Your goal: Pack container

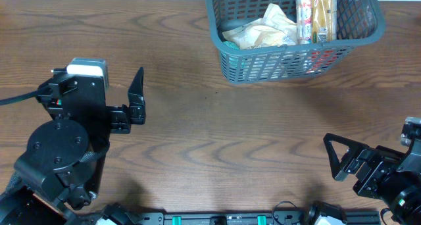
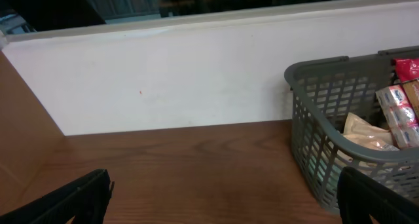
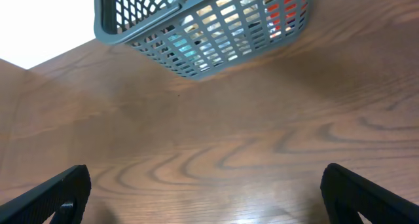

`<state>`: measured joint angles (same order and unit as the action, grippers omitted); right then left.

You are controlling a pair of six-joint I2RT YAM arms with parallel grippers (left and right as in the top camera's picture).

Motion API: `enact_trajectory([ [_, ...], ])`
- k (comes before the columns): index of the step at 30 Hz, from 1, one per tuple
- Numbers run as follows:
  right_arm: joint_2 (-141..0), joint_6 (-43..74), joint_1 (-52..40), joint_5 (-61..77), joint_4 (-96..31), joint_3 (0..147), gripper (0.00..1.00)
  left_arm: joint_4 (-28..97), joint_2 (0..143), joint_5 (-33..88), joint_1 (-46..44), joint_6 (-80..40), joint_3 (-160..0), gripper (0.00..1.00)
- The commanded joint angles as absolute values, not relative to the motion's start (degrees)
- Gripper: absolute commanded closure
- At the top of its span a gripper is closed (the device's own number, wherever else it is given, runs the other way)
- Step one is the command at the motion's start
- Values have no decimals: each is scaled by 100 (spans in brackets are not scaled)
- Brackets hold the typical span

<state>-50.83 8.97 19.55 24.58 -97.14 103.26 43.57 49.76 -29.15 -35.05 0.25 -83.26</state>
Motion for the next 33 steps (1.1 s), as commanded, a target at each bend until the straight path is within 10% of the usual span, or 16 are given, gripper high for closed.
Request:
enact_trajectory([
  [1, -5048, 980, 1907, 2418, -9727, 10291, 1, 4375, 4976, -3009, -3500, 62, -8359, 1],
  [16, -5017, 976, 1907, 2644, -9216, 10291, 1, 4375, 4976, -3009, -3500, 62, -8359, 1],
  [33, -3538, 246, 884, 2032, -4558, 7926, 1, 4375, 4976, -3009, -3500, 62, -8359, 1],
])
